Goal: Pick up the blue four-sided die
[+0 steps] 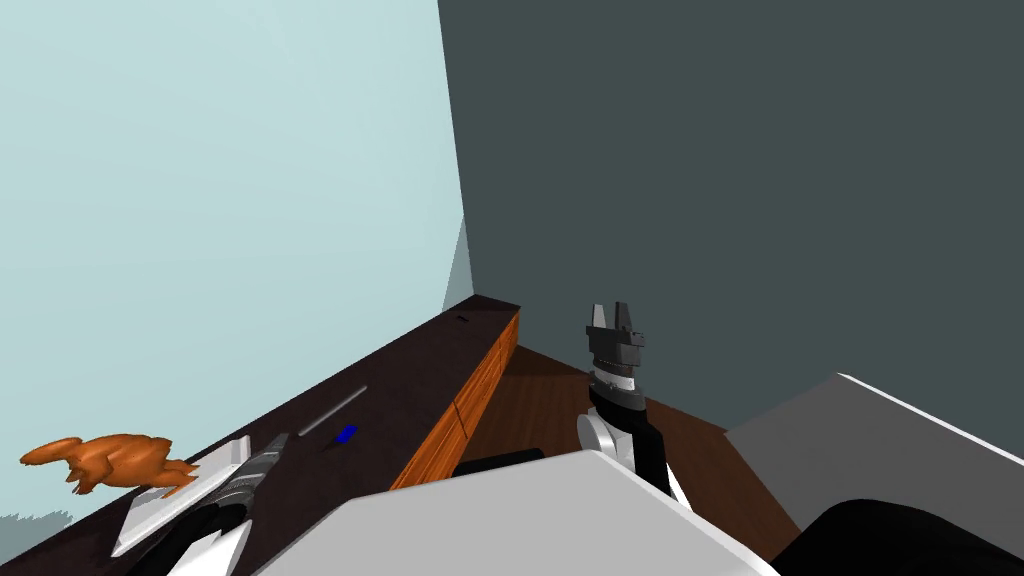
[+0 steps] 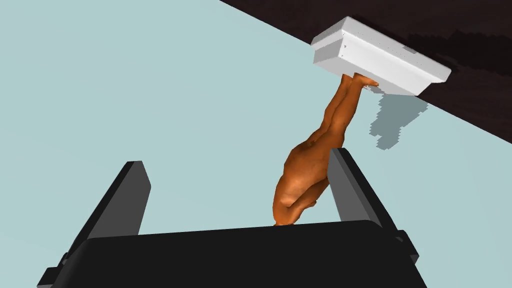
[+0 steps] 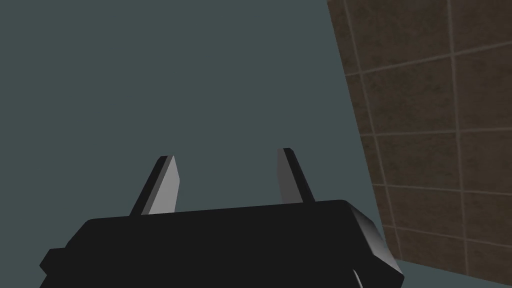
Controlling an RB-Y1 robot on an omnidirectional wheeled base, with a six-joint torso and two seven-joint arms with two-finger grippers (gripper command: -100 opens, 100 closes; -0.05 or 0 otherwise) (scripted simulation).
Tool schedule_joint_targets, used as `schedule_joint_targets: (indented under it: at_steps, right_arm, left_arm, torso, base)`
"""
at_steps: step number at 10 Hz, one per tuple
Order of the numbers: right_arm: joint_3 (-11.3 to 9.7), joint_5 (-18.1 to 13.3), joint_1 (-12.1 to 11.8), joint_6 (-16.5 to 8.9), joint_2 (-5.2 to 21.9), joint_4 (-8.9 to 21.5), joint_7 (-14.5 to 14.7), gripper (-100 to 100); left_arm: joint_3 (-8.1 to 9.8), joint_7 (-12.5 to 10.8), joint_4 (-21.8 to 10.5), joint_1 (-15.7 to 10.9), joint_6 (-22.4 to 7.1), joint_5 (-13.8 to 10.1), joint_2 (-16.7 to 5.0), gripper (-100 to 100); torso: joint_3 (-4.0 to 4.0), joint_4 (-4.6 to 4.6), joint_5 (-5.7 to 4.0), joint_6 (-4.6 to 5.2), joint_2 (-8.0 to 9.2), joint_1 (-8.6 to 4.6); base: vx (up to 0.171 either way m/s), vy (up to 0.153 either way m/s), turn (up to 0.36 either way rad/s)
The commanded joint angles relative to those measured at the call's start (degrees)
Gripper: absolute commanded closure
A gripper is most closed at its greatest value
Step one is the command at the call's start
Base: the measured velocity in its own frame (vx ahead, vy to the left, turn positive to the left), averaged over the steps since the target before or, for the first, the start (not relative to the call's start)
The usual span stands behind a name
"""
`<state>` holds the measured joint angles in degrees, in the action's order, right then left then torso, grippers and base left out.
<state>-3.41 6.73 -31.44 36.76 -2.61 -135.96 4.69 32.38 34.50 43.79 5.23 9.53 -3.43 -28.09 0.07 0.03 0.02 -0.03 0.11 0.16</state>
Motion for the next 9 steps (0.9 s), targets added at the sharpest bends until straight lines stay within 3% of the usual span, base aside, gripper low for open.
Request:
schedule_joint_targets:
  at_steps: [1, 4, 8, 9]
  right_arm:
    - [0.00, 0.00, 0.00, 0.00, 0.00, 0.00, 0.00, 0]
    - [0.01, 0.00, -0.01, 0.00, 0.00, 0.00, 0.00, 0]
    - [0.01, 0.00, -0.01, 0.00, 0.00, 0.00, 0.00, 0]
    - [0.01, 0.00, -0.01, 0.00, 0.00, 0.00, 0.00, 0]
  left_arm:
    - [0.88, 2.86, -2.86, -1.06, -0.80, -0.07, 0.77, -100]
    - [1.24, 4.74, -5.37, -1.83, -0.78, -0.12, 1.22, -100]
    - [2.13, 10.47, -12.60, -4.22, -0.60, -0.39, 3.52, -100]
    - [2.13, 10.47, -12.60, -4.22, -0.60, -0.39, 3.52, -100]
  torso:
    - [0.00, 0.00, 0.00, 0.00, 0.00, 0.00]
    - [-0.01, -0.01, 0.00, -0.05, -0.01, 0.03]
    - [0.02, 0.00, 0.02, -0.06, 0.04, 0.12]
    - [0.03, 0.00, 0.03, -0.08, 0.06, 0.15]
  base:
    - [-0.020, 0.051, -0.407]
    - [-0.008, 0.039, -0.118]
    - [-0.024, 0.057, -0.257]
    - [-0.019, 0.046, -0.047]
